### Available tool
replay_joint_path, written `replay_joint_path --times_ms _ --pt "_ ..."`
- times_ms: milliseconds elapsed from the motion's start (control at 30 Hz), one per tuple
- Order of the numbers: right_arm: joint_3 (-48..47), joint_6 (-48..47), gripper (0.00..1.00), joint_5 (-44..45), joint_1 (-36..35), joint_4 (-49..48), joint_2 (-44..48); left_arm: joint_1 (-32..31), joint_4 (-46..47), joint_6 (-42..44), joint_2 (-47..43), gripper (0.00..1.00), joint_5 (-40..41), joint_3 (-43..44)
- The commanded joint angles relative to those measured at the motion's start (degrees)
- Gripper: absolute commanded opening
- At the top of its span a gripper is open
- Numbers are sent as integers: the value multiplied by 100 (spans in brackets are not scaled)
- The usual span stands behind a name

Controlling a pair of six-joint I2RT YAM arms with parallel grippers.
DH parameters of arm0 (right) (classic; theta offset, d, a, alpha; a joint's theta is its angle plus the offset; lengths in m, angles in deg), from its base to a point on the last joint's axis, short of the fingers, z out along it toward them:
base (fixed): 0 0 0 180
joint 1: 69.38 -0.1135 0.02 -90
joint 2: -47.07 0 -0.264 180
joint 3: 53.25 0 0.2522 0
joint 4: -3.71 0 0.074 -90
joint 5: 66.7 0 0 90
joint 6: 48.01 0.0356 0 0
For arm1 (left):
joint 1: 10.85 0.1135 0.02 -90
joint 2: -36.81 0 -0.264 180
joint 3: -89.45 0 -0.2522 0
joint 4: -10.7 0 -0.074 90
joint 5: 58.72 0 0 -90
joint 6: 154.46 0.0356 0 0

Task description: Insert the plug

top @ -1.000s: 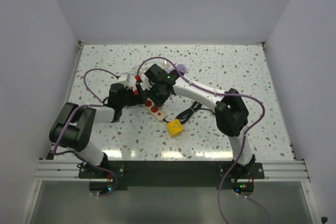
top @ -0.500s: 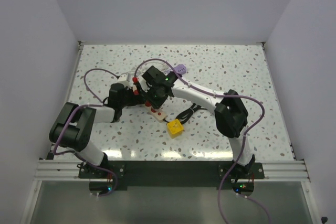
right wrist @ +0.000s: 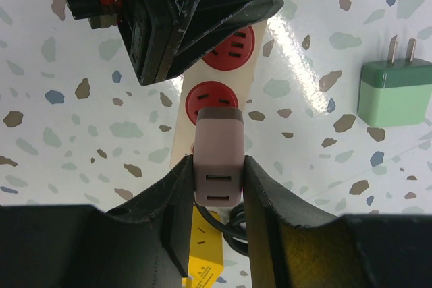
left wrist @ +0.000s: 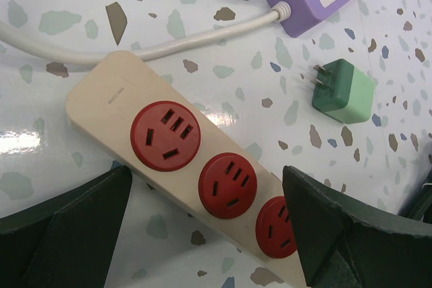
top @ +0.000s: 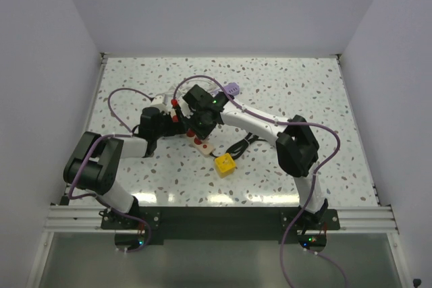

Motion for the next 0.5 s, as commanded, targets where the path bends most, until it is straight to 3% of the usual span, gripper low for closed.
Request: replay_joint_path --times_ms 0,467 --pt "-154 107 0 58 -13 7 119 -4 145 61 47 99 -256 125" --pt "-277 98 0 -12 -13 -28 -13 -4 145 70 21 99 -274 116"
